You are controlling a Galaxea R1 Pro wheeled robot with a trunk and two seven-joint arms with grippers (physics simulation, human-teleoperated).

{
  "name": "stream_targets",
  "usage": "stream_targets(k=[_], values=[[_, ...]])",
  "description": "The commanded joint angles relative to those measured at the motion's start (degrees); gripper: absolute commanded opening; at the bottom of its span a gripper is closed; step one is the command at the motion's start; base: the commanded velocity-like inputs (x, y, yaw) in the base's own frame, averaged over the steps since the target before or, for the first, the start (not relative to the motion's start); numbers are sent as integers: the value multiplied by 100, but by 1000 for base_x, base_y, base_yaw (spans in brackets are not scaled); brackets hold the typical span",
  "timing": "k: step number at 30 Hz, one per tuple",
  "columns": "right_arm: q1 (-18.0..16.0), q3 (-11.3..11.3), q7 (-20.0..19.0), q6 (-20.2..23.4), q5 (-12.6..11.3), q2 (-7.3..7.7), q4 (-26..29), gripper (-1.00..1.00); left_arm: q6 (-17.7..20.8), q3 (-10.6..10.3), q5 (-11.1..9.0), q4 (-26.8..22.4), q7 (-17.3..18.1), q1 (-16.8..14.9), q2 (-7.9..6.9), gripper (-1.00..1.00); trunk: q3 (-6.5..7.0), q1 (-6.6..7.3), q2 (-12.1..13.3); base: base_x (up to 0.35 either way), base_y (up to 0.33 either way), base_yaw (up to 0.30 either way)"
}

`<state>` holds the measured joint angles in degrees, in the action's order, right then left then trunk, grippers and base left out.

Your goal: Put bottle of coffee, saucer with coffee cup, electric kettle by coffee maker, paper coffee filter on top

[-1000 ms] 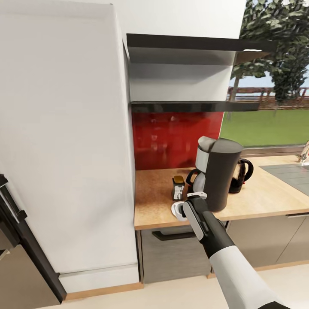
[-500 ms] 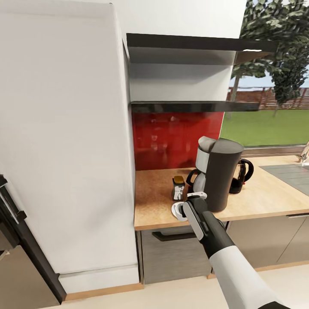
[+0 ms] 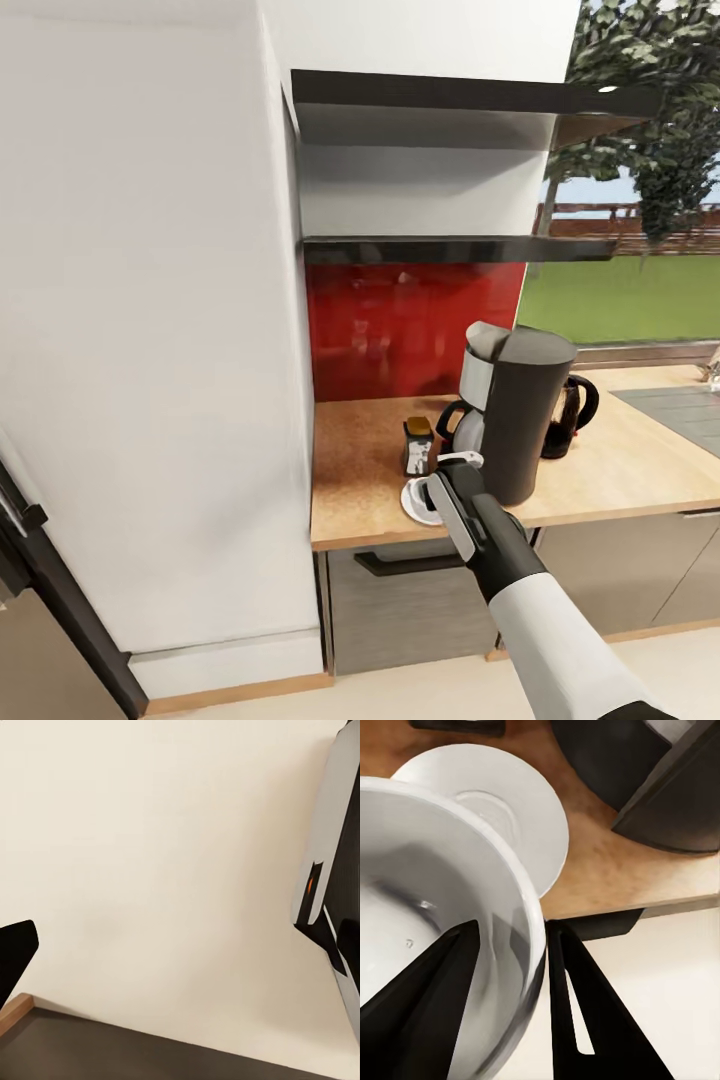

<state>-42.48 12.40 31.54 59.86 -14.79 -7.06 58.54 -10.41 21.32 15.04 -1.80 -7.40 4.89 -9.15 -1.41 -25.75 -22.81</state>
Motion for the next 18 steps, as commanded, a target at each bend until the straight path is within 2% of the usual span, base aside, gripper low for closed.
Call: stream_targets(k=[1,9,18], values=[[-6,12,54,14,-59,2,2,-100,-13,39,61,-4,-16,12,1,100,-12,-4,-12,93,0,0],[-6,17,54,14,-56,3,0,-100,-13,39,61,-4,-16,62,1,100,-12,-4,-12,191,0,0],[-6,17,54,14,-51,11,-21,-100,-13,35,65,103,-16,178,-4,100,-12,-4,-12,29,0,0]])
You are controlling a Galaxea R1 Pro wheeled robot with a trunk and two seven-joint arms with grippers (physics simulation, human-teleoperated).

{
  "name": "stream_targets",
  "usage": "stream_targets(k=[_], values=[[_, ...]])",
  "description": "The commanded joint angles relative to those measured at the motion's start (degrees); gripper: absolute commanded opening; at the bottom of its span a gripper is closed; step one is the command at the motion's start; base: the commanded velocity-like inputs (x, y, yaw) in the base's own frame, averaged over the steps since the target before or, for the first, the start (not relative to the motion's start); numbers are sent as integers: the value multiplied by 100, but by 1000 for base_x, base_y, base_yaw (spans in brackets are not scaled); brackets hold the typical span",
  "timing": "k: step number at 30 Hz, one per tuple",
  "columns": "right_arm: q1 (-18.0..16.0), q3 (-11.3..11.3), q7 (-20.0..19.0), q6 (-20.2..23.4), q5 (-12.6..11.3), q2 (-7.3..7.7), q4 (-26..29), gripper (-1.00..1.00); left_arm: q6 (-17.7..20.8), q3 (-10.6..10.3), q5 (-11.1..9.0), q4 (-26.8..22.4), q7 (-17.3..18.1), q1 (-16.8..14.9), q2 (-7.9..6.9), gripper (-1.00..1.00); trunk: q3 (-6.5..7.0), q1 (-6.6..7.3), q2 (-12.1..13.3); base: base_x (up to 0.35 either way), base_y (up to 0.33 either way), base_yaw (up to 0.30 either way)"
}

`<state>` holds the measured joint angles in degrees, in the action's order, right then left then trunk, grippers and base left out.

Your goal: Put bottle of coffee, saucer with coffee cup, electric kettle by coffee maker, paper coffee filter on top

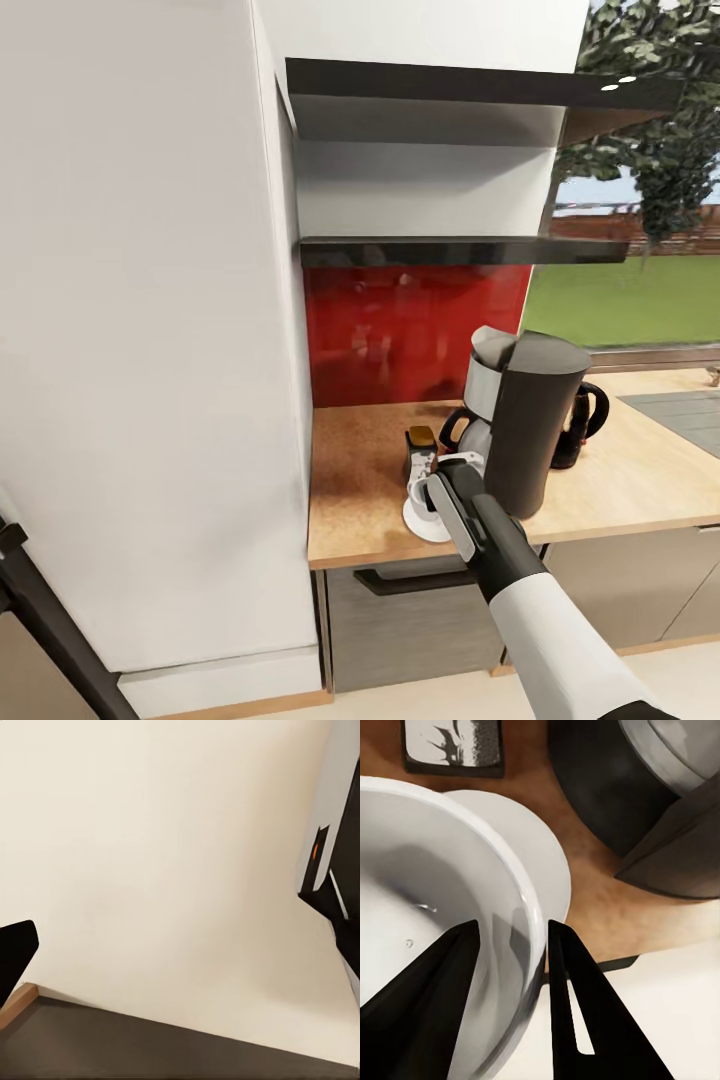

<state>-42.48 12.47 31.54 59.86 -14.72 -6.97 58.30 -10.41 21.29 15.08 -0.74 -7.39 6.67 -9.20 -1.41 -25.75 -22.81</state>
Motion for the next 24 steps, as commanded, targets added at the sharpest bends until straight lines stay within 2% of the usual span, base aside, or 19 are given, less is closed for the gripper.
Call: stream_targets(k=[1,7,12,20,24], values=[[-6,9,54,14,-58,2,-6,-100,-14,38,62,31,-17,7,0,100,-12,-4,-12,3,0,0],[-3,10,54,14,-58,2,-131,-100,-14,34,68,131,-10,22,-3,100,-12,-4,-12,0,0,0],[-2,10,54,14,-64,18,-375,-100,-9,33,244,142,-15,21,-3,100,-12,-4,-12,0,0,0],[-1,-4,54,14,-73,179,-517,-100,-10,33,334,139,-17,19,-1,100,-12,-4,-12,0,0,0],[-5,-5,54,14,-75,208,-521,-100,-13,33,337,137,-17,19,4,100,-12,-4,-12,0,0,0]])
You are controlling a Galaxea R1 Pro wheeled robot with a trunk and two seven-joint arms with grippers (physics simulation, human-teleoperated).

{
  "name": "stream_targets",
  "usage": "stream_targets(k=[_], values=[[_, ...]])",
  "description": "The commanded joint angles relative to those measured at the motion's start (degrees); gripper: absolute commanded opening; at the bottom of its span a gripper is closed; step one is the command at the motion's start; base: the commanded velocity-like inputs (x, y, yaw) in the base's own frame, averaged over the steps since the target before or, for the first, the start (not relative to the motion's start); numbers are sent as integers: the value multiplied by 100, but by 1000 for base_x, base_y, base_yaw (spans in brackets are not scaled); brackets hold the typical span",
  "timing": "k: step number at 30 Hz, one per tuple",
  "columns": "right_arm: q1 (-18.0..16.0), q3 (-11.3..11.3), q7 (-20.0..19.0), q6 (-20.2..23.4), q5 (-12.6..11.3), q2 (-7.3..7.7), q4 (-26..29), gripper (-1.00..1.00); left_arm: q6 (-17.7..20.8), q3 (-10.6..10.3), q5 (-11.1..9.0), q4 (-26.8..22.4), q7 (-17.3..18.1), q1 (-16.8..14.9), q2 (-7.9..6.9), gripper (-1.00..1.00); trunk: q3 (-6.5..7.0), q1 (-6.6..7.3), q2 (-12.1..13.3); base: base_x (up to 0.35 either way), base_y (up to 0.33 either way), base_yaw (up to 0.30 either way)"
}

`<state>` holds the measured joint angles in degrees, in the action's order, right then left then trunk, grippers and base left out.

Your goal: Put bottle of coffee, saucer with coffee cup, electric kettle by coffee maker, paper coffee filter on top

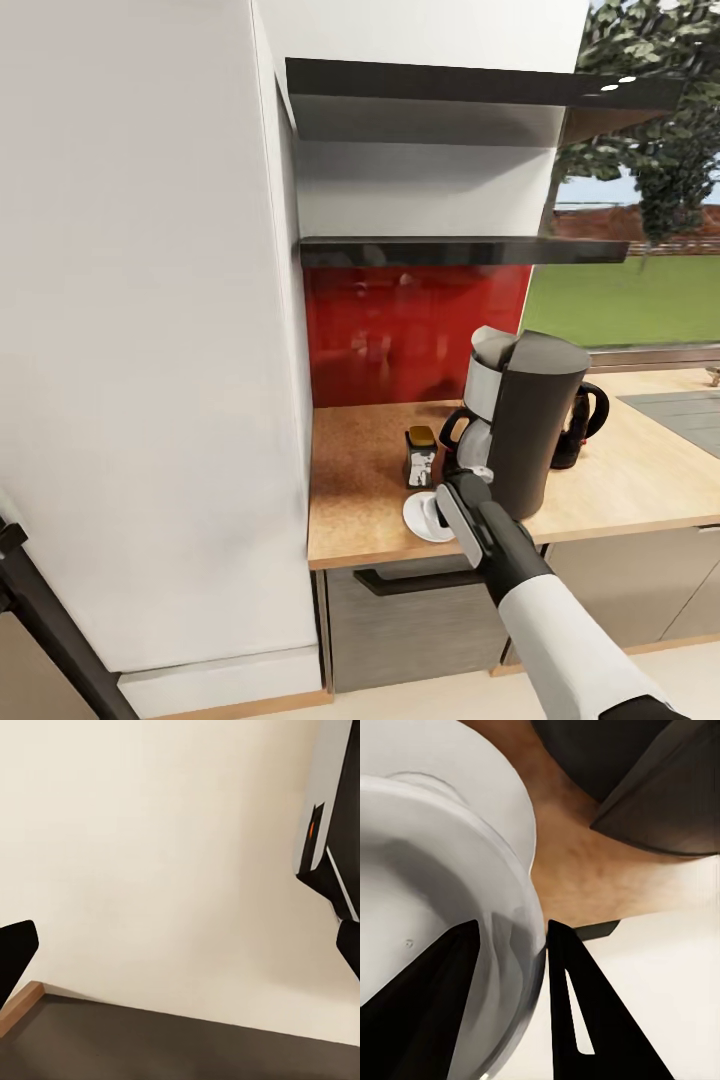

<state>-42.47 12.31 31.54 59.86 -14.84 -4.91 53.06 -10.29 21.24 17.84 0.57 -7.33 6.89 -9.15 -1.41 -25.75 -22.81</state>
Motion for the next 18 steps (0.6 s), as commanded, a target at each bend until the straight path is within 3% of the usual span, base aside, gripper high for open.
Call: stream_targets(k=[1,12,18], values=[[-3,10,54,14,-62,4,3,-100,-25,39,61,6,-22,-3,0,100,-12,-4,-12,0,0,0],[-3,23,52,14,-63,8,-5,-100,-26,39,61,5,-22,-3,11,100,-12,-4,-12,2,0,0],[-3,26,53,14,-63,5,-13,-100,-26,39,61,5,-22,-3,26,100,-12,-4,-12,151,0,0]])
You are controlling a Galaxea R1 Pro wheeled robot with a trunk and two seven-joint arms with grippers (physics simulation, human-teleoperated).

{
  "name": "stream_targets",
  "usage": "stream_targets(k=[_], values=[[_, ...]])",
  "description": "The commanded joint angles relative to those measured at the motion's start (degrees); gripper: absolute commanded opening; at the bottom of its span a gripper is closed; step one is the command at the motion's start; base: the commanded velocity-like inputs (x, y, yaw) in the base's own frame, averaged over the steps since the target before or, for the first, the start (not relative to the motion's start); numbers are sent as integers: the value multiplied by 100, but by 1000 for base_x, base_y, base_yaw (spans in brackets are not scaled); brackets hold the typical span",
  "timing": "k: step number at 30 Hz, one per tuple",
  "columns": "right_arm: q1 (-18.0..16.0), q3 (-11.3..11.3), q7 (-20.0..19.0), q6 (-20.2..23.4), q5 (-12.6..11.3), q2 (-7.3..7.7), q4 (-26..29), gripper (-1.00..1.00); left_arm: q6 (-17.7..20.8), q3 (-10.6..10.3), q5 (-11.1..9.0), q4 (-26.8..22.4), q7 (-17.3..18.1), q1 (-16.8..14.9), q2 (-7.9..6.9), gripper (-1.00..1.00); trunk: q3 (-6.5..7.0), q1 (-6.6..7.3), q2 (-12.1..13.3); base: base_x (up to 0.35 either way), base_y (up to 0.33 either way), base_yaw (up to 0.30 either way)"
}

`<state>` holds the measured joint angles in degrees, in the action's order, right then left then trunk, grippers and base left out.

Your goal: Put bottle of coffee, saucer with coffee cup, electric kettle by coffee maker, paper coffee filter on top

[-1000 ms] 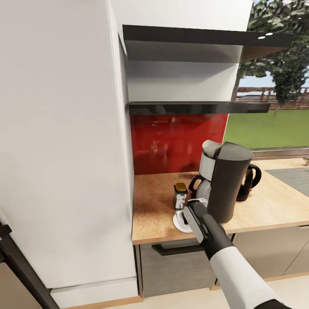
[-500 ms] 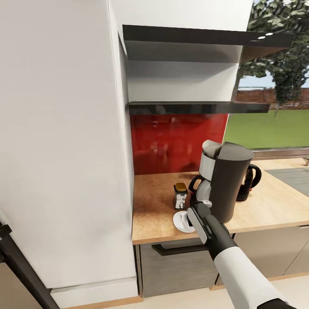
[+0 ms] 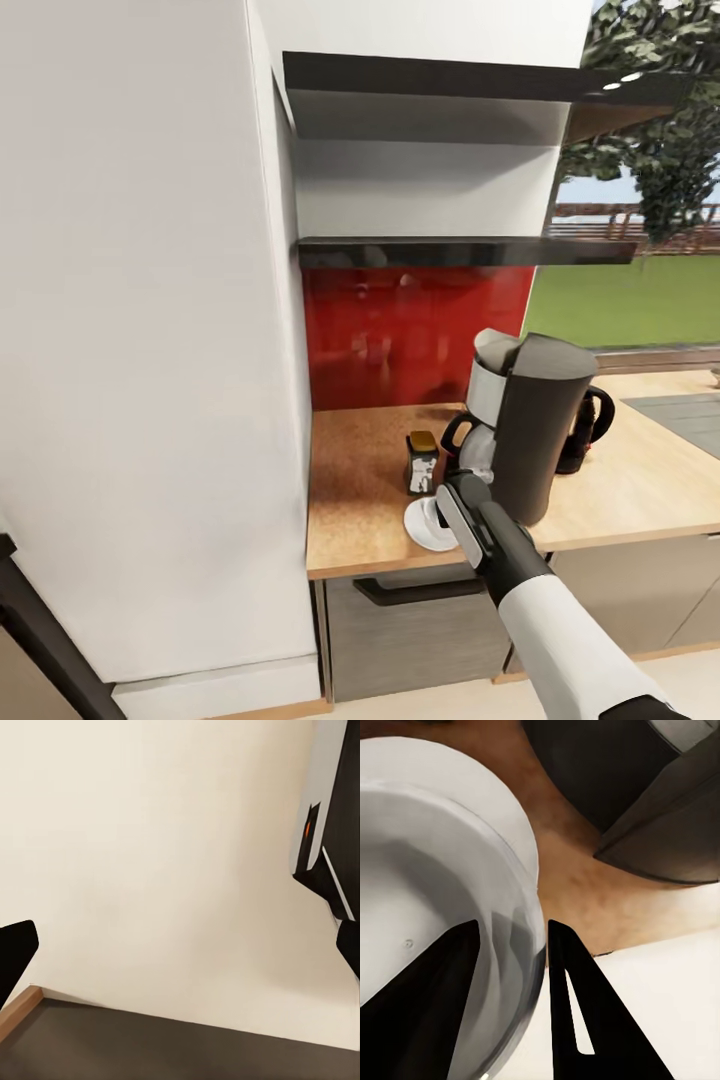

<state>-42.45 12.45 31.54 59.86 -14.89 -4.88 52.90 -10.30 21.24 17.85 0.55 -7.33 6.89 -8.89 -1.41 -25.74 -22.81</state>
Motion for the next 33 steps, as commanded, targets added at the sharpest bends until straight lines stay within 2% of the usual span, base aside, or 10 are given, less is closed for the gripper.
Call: stream_targets(k=[1,33], values=[[-7,11,54,14,-58,1,2,-100,-25,38,61,6,-22,-3,0,100,-12,-5,-12,95,0,0],[2,14,54,14,-51,-4,-34,-100,-25,38,61,6,-24,-3,2,100,-12,-5,-12,32,0,0]])
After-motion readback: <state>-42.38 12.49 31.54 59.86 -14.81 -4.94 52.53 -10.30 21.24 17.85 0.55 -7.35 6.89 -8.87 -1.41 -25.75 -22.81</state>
